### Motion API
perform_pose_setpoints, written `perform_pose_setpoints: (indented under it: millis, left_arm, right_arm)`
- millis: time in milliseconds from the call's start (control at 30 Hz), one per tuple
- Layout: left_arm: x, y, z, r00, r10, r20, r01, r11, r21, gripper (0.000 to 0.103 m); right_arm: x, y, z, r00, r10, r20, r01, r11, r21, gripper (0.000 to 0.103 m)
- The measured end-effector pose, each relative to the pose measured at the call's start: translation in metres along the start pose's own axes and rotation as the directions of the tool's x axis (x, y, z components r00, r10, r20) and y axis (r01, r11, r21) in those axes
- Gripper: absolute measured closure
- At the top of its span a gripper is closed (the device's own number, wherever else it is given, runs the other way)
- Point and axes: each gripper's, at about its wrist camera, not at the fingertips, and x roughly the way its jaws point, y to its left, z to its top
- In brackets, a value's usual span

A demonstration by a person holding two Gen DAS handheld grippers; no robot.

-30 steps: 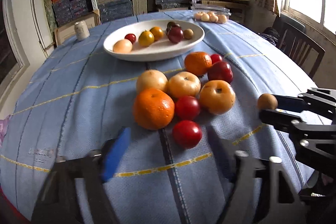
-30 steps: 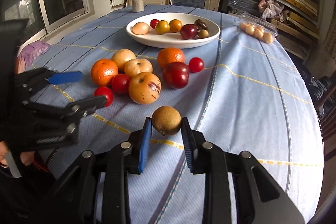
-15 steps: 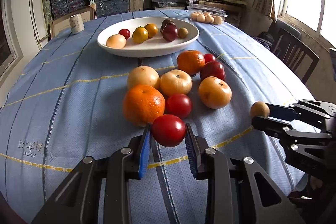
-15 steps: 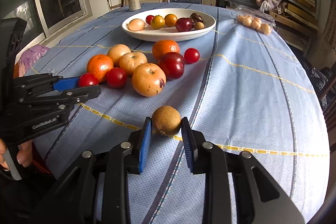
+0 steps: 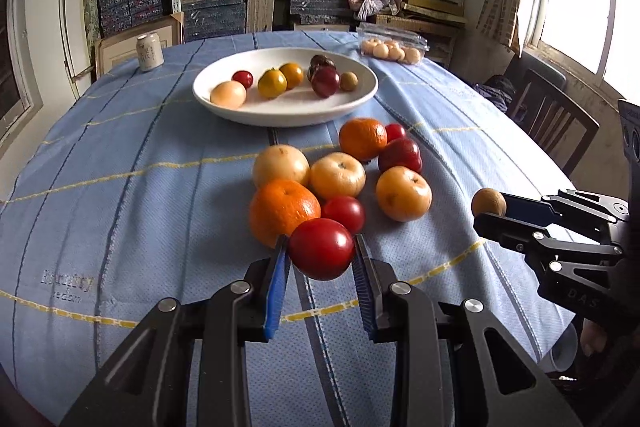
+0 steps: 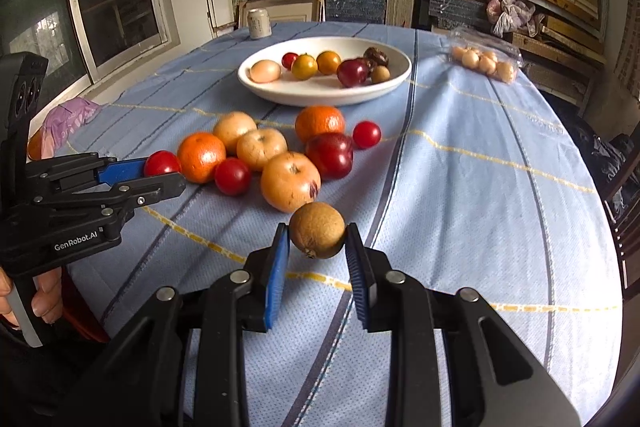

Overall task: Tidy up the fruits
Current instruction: 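Carry the tomato and kiwi-like fruit over the plate and open both grippers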

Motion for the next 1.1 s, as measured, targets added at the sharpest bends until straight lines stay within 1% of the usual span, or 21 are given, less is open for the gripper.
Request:
perform_pose_setpoints:
  millis: [200,400,667,800,933,1100]
  left_arm:
    - [-0.009,0.010,0.017,0.999,0.012,0.034,-0.011,1.000,-0.010,0.072]
    - [-0.013,0.020,0.051,0.997,0.033,0.071,-0.033,0.999,-0.008,0.072]
    - [-0.001,0.023,0.094,0.993,0.062,0.099,-0.064,0.998,0.016,0.072]
    - [0.013,0.029,0.115,0.992,0.077,0.099,-0.078,0.997,0.012,0.072]
    - [0.034,0.035,0.135,0.993,0.084,0.078,-0.084,0.996,0.001,0.072]
    - [0.061,0.040,0.146,0.995,0.086,0.040,-0.087,0.996,0.002,0.072]
  right_arm:
    - [-0.009,-0.006,0.022,0.999,-0.009,0.039,0.009,1.000,-0.005,0.075]
    - [-0.020,-0.013,0.056,0.996,-0.021,0.092,0.023,1.000,-0.021,0.075]
    - [-0.022,-0.020,0.105,0.989,-0.024,0.144,0.029,0.999,-0.031,0.075]
    - [-0.009,-0.024,0.128,0.990,-0.014,0.141,0.018,0.999,-0.028,0.075]
    - [0.018,-0.029,0.147,0.994,-0.005,0.108,0.006,1.000,-0.014,0.075]
    - [0.056,-0.035,0.160,0.998,0.001,0.057,-0.001,1.000,-0.009,0.075]
